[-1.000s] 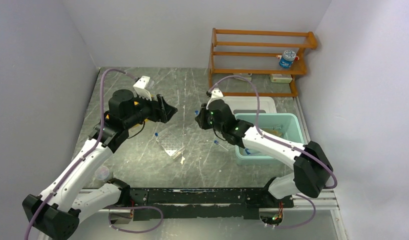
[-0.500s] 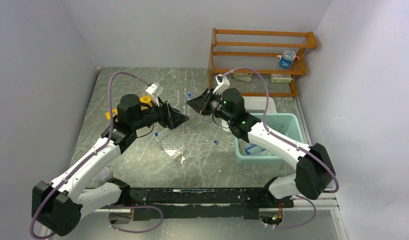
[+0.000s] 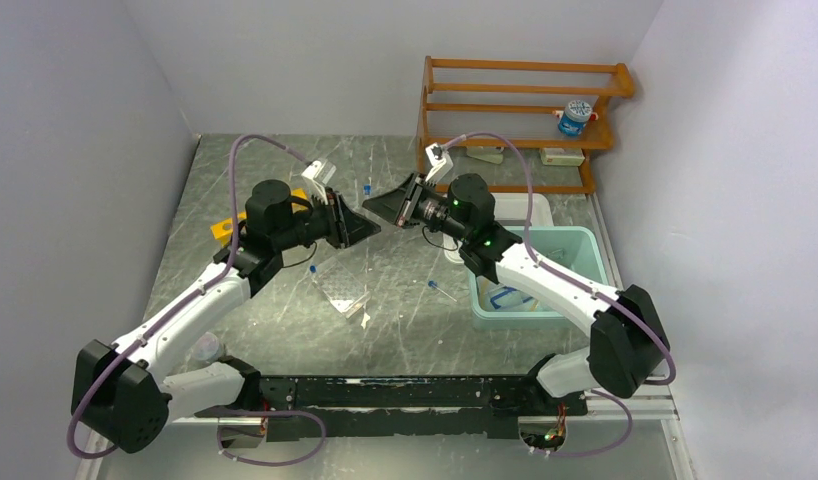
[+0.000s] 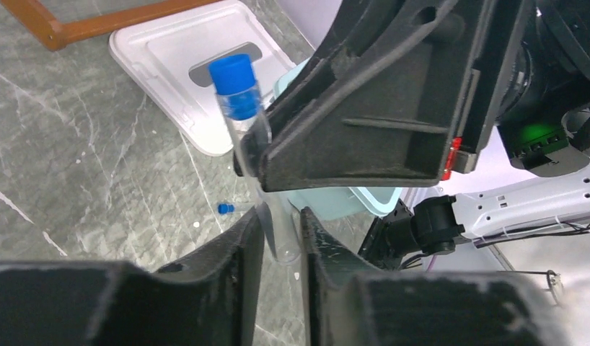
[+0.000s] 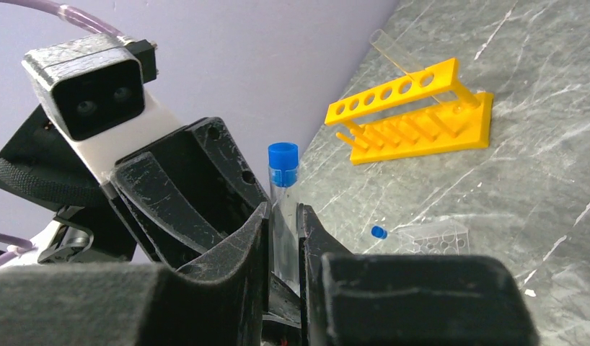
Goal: Organize the chemistry lab equipment
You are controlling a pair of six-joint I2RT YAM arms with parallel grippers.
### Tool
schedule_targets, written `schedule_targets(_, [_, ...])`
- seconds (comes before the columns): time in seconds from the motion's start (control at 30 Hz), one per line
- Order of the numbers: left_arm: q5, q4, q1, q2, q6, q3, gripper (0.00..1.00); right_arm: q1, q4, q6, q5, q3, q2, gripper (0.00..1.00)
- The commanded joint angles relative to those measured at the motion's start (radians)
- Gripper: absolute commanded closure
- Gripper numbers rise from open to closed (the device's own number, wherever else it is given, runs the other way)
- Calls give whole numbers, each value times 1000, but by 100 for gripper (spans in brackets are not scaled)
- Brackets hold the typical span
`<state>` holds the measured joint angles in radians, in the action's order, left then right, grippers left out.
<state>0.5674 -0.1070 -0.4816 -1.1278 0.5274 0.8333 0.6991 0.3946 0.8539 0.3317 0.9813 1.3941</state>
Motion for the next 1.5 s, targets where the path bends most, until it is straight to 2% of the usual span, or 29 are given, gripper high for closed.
schedule_targets(0.0, [-32, -19, -3, 22, -37, 37, 74, -5, 26, -3, 44, -2, 13, 98])
schedule_targets(0.1, [-42, -1, -2, 26, -71, 47, 79, -6, 8, -23, 45, 1, 13, 98])
schedule_targets(0.17, [-29, 9, -3, 24, -99, 58, 94, -8, -9, -36, 50, 10, 14, 95])
schedule_targets(0.23, [-12, 20, -3, 22, -135, 66, 95, -11, -23, -44, 52, 18, 11, 90])
schedule_targets(0.33, [29, 44, -3, 22, -207, 80, 95, -20, -58, -52, 50, 49, 6, 72])
schedule_targets(0.4, [54, 73, -3, 23, -269, 94, 95, -29, -118, -73, 46, 94, 10, 64])
schedule_targets(0.47, [53, 103, -3, 23, -331, 107, 95, -36, -189, -100, 41, 141, 21, 60])
schedule_targets(0.63, [13, 210, -3, 15, -420, 151, 95, -53, -281, -132, 62, 202, 33, 57])
schedule_targets(0.7, [9, 226, -2, 11, -437, 156, 95, -57, -298, -140, 79, 214, 36, 56])
schedule_targets(0.87, [3, 246, -3, 7, -460, 157, 95, -59, -329, -162, 101, 236, 48, 66])
schedule_targets(0.97, [-8, 270, -3, -3, -476, 163, 95, -61, -323, -165, 113, 238, 46, 67])
schedule_targets(1.1, [-14, 297, -3, -16, -490, 171, 95, -62, -328, -179, 118, 245, 52, 59])
schedule_targets(1.23, [-11, 310, -3, -25, -495, 174, 95, -61, -319, -179, 122, 242, 59, 57])
schedule_targets(1.3, [-19, 317, -3, -29, -498, 174, 95, -65, -310, -178, 127, 239, 57, 61])
schedule_targets(1.4, [-27, 319, -3, -31, -498, 174, 95, -63, -313, -183, 133, 242, 63, 76])
schedule_targets(1.47, [-27, 316, -3, -29, -498, 176, 95, -65, -315, -189, 135, 243, 69, 82])
